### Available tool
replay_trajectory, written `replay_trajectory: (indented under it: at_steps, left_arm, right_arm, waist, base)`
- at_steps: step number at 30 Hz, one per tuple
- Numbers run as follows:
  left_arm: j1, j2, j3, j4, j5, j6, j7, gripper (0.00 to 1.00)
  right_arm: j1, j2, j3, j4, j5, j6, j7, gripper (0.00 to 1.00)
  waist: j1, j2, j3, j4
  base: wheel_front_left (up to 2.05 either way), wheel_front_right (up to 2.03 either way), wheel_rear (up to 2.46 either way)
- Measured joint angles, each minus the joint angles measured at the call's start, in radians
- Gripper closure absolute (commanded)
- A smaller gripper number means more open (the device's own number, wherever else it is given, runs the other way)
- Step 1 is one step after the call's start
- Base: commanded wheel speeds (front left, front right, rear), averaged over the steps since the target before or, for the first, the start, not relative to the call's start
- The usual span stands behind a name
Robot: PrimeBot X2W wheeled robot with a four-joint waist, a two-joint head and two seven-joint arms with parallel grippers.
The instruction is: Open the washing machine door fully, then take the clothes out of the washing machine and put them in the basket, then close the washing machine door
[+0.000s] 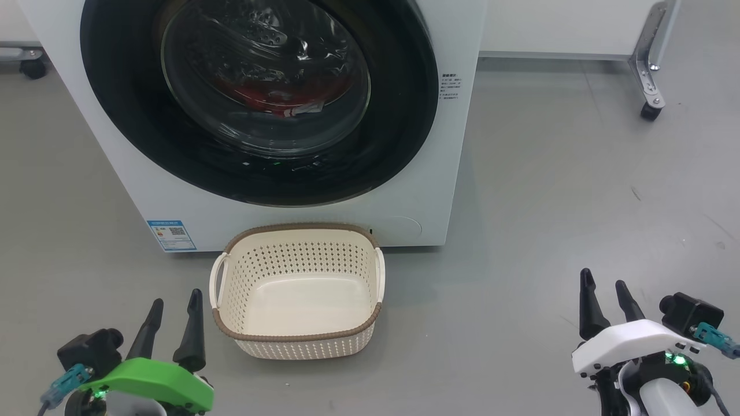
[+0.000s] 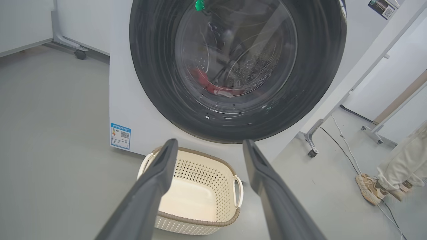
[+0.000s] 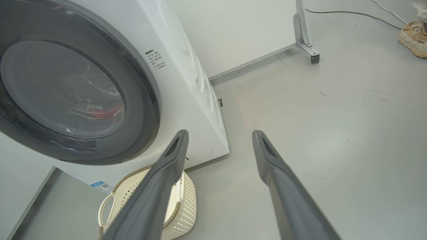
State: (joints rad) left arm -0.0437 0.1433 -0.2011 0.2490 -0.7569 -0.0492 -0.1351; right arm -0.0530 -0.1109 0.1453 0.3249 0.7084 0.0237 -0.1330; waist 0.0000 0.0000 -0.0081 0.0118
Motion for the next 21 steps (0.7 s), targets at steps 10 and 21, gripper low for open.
replay_trajectory:
  at_steps: [10, 21]
  left_arm:
    - [0.000, 0.004, -0.033, 0.004, 0.114, 0.017, -0.034, 0.00]
    - [-0.010, 0.010, -0.060, 0.013, 0.230, 0.030, -0.074, 0.00]
  right_arm:
    - [-0.002, -0.002, 0.039, 0.000, -0.144, -0.009, -0.032, 0.00]
    - [-0.009, -0.001, 0.067, 0.005, -0.281, -0.018, -0.075, 0.00]
  waist:
    - [0.0000, 0.0000, 0.004, 0.000]
    - [0.0000, 0.0000, 0.009, 0.002]
  base:
    - [0.00, 0.00, 0.00]
    - [0.00, 0.00, 0.00]
